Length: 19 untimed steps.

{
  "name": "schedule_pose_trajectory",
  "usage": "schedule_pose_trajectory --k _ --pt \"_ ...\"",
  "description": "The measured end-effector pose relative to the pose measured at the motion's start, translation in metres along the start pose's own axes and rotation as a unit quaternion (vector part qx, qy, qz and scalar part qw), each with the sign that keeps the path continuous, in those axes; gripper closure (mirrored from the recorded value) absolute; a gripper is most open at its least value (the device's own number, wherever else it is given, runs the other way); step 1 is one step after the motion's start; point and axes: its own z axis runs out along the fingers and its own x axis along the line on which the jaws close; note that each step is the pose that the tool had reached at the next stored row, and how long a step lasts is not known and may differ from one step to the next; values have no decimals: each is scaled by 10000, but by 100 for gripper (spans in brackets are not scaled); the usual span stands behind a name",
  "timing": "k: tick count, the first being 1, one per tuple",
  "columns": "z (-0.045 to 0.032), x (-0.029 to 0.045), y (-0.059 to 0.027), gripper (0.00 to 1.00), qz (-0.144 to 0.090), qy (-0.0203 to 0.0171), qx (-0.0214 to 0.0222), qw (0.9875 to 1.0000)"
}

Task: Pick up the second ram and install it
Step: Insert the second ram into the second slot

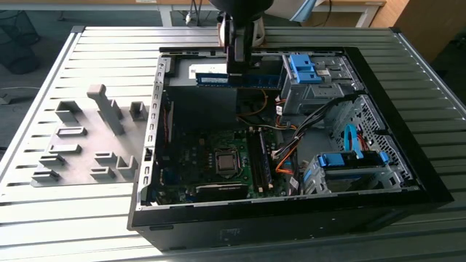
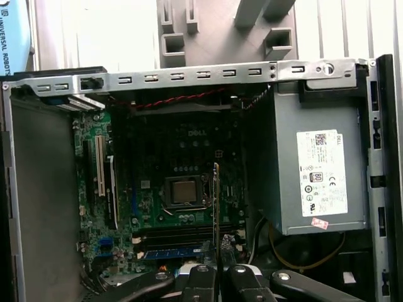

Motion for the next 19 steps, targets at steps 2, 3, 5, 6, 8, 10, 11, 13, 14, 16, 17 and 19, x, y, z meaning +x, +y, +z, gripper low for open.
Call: schedule_pose_trajectory --k 2,3,5,6,8,10,11,13,14,16,17,19 --pt "1 0 0 86 132 0 3 9999" --pt "1 0 0 86 202 0 4 9998" --pt "3 0 0 86 356 0 8 9994" --pt "3 0 0 86 433 0 10 9991" --pt "5 0 0 86 591 0 13 9983" --pt "6 0 0 86 745 0 16 9972" --pt "7 0 0 86 825 0 18 9966" --pt "8 0 0 86 983 1 22 9952" --pt "9 0 0 86 1068 1 23 9943" --pt "10 0 0 86 1227 1 27 9924" --pt "11 0 0 86 1308 1 29 9914" --pt "12 1 0 86 1469 1 32 9891"
